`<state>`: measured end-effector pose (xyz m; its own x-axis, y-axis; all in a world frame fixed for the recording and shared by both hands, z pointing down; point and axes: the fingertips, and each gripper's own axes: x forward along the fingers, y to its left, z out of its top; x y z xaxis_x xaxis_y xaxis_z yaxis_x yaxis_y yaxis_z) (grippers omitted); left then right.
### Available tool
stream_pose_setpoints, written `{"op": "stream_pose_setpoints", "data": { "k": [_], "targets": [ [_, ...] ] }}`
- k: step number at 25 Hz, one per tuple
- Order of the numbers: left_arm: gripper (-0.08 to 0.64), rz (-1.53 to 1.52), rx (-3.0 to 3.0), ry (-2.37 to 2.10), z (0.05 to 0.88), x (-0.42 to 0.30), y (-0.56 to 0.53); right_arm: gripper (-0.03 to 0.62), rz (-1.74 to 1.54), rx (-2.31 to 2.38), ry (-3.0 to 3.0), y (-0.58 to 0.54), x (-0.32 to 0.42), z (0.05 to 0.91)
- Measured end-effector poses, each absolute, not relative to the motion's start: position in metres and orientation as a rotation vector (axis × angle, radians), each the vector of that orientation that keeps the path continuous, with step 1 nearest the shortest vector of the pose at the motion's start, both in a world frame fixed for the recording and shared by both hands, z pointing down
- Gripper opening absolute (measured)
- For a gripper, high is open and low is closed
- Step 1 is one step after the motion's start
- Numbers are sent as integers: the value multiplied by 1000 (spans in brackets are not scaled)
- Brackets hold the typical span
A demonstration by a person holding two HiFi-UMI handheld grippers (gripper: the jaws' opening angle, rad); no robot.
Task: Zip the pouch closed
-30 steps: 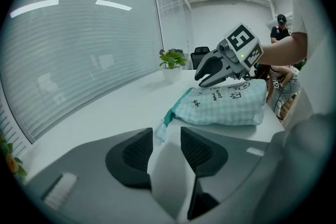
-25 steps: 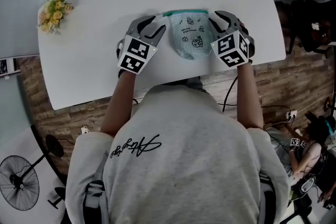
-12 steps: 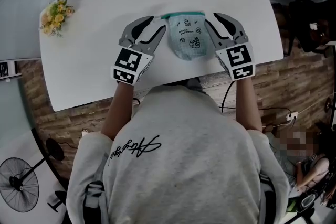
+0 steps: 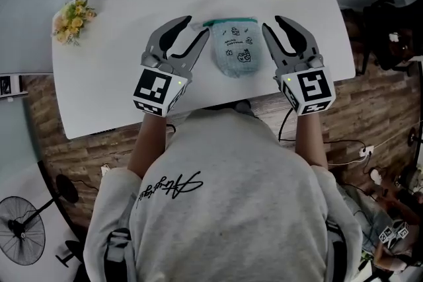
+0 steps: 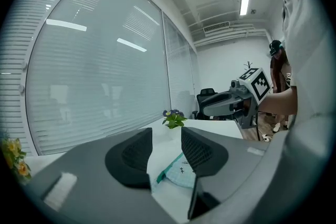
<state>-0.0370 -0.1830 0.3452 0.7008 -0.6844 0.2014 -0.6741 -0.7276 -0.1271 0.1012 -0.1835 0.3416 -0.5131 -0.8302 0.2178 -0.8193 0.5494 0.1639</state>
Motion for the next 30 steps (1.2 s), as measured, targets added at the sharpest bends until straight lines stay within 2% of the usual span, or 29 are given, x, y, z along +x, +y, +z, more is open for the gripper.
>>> {"op": "stream_pose_setpoints", "data": {
  "k": [11, 22, 30],
  "targets": [
    [153, -216, -2838, 1106, 302, -37, -171, 104, -106, 1418, -2639, -173, 97, 293],
    [72, -106, -2843, 1074, 275, -31, -163, 24, -140, 1422, -2700, -165, 95, 269],
    [31, -115, -2832, 1071, 270, -32, -162, 2, -132, 1420, -2708, -165, 96, 263]
  ]
}}
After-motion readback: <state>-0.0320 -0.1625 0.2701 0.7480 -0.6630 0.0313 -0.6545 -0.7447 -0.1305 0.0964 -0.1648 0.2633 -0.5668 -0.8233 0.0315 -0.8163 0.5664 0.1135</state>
